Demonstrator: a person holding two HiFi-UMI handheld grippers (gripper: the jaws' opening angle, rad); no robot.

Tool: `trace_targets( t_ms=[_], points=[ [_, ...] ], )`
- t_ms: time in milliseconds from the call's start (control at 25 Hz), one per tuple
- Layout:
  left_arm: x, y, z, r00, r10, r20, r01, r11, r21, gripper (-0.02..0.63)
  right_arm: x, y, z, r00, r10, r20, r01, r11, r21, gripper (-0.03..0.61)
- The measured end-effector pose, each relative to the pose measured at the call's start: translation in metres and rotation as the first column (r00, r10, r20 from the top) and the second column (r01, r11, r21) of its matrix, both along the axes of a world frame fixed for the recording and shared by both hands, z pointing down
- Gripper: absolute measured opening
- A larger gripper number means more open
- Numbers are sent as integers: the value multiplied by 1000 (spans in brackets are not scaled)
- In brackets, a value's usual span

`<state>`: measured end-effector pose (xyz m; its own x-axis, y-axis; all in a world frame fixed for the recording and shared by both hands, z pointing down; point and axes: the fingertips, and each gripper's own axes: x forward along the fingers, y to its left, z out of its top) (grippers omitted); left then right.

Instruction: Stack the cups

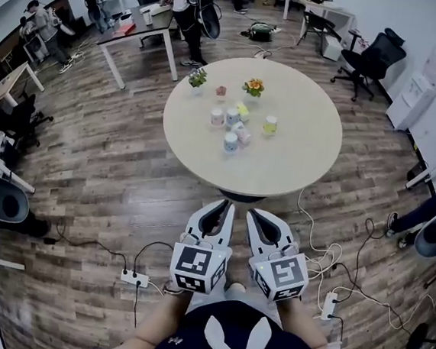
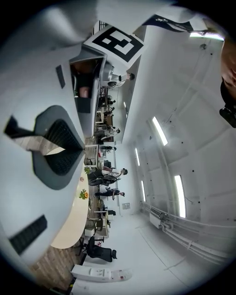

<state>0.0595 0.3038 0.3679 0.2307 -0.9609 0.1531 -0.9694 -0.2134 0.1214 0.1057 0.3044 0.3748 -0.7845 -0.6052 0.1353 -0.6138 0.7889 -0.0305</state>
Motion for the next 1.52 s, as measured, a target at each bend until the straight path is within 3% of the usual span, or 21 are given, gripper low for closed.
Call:
trace_targets(
  t_ms=[200, 240, 320, 360, 520, 640, 1200, 1520],
  points=[
    [-21, -31, -5, 1000, 25, -18, -25, 1000, 9, 27, -14, -37, -3, 999, 42, 5, -42, 999, -14, 8],
    [-26, -38, -5, 999, 37, -22, -37, 999, 14, 52, -18, -44, -3, 999, 44, 5, -44, 999, -18, 17],
    [-37, -51, -3, 998, 63, -23, -63, 998, 14, 183, -25, -60, -3, 999, 46, 6, -46, 999, -27, 70],
    [-44, -57, -2, 997, 70, -18, -70, 997, 13, 213, -29, -67, -3, 999, 48, 11, -47, 998, -28, 106],
    [-73, -82, -2, 998, 56, 11, -56, 998, 29, 274, -37, -98, -10, 996, 73, 43, -73, 997, -11, 255],
    [-94, -100, -2, 999, 44, 18, -45, 998, 42, 295, -42, -117, -9, 994, 101, 41, -101, 995, -5, 296],
    [-141, -160, 20, 996, 91, -6, -91, 996, -10, 298, -41, -171, 10, 975, 223, -11, -223, 974, -46, 307],
    [-150, -202, 35, 997, 79, -9, -79, 995, -66, 298, -39, -223, 18, 974, 223, -21, -224, 972, -65, 302]
  ],
)
